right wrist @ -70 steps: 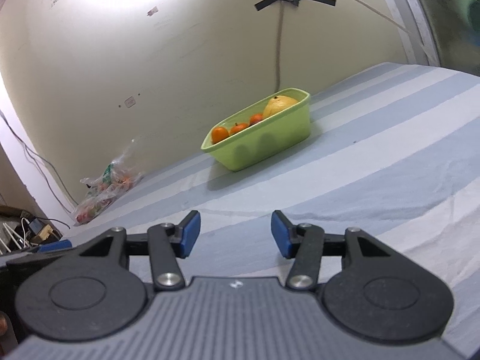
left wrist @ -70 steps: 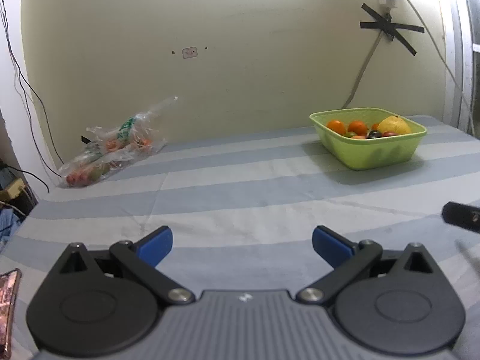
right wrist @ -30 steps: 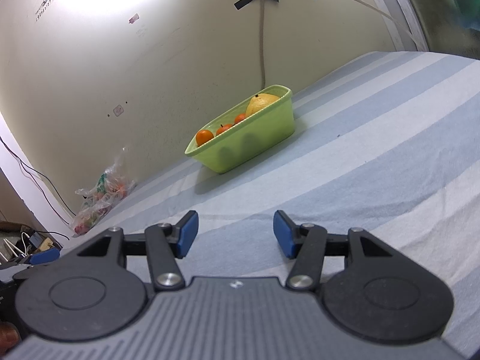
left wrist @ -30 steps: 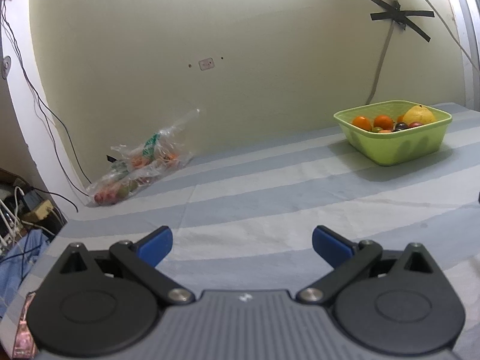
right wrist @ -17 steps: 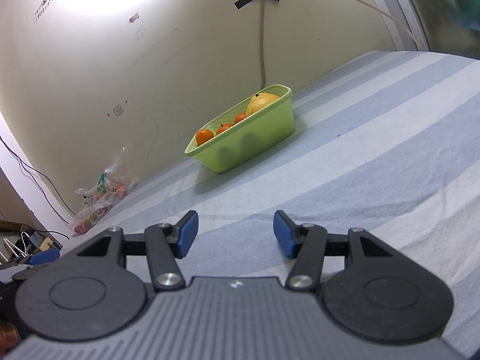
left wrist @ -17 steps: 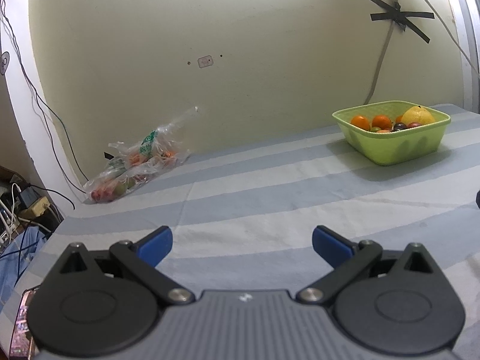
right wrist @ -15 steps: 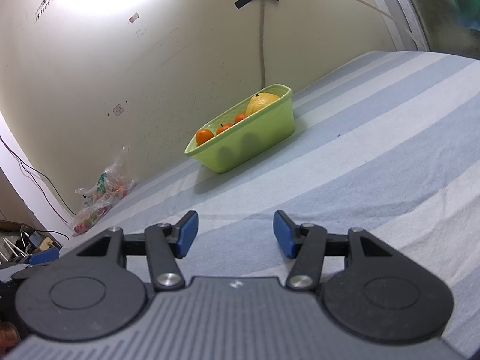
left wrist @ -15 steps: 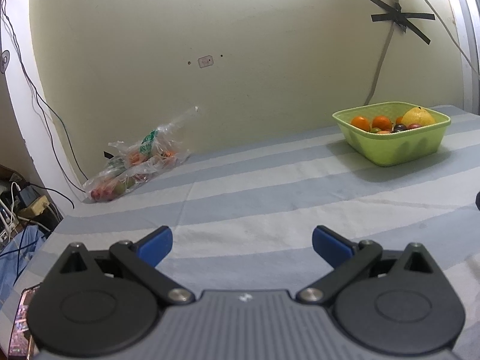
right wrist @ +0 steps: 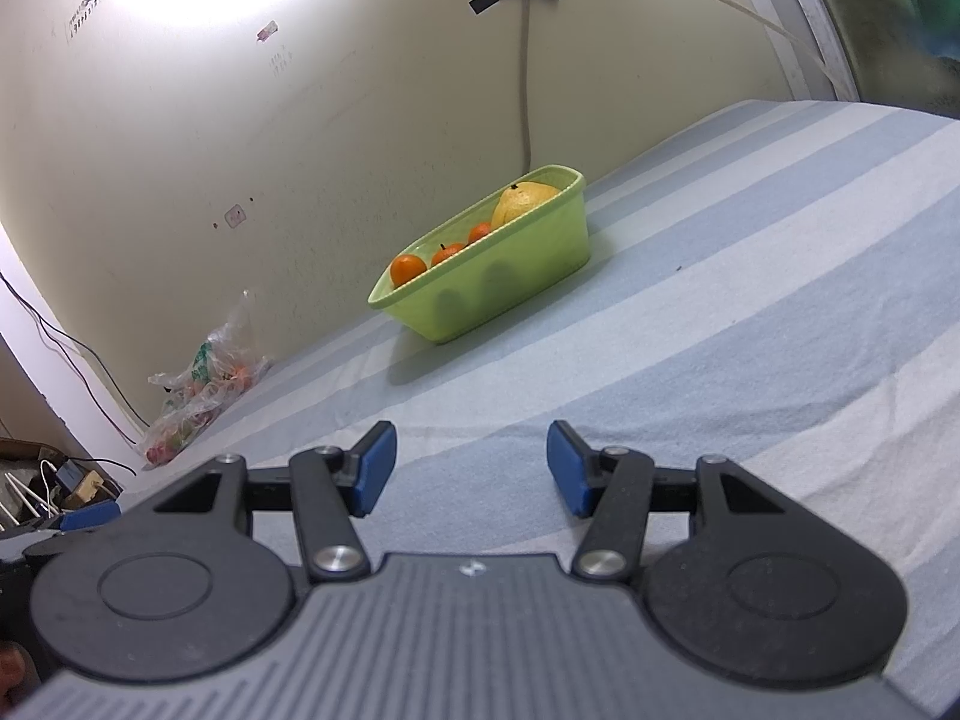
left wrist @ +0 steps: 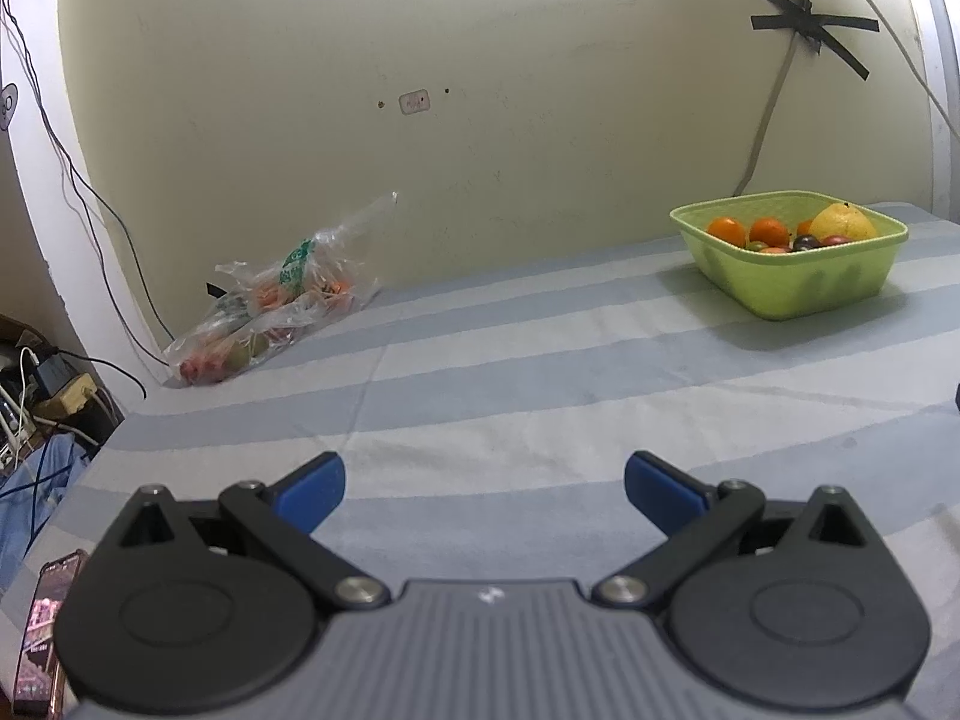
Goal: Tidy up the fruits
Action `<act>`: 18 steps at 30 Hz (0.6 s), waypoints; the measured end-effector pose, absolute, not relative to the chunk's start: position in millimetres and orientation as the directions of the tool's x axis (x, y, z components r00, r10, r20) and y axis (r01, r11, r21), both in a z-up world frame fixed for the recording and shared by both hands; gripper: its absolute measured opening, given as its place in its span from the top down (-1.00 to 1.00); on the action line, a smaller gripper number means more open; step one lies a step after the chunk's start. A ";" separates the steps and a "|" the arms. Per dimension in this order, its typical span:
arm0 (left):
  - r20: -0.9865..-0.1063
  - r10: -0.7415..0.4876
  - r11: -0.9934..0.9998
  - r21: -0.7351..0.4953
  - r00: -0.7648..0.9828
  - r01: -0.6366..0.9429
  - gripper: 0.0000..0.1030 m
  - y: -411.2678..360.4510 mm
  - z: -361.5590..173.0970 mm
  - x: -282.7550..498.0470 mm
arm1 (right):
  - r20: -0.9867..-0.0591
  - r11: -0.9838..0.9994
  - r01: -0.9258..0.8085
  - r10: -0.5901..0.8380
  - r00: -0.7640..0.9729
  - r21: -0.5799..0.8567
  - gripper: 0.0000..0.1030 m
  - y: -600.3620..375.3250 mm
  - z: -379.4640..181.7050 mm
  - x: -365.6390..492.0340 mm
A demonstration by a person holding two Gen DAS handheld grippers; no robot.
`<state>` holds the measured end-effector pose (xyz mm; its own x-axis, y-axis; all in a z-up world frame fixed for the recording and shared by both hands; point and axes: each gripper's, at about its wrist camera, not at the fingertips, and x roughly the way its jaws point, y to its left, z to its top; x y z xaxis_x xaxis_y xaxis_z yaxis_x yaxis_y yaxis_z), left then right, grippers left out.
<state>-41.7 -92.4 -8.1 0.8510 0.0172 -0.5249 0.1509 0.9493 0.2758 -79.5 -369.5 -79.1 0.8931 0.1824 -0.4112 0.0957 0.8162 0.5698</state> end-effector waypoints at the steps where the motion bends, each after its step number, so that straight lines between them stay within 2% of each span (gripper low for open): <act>1: -0.526 0.018 0.948 0.278 0.850 0.152 -1.00 -92.4 -8.5 -41.6 | -0.411 0.815 0.096 0.182 0.893 0.571 -0.13 -369.5 -79.1 -79.6; 18: -0.526 0.036 0.941 0.304 0.850 0.149 -1.00 -94.7 -12.1 -40.7 | -0.403 0.808 0.088 0.193 0.895 0.583 -0.14 -371.8 -79.9 -81.2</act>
<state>-40.7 -94.7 -12.1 0.8495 0.0359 -0.5264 0.1486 0.9410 0.3039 -81.2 -371.8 -79.9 0.8946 0.1934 -0.4028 0.0879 0.8077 0.5830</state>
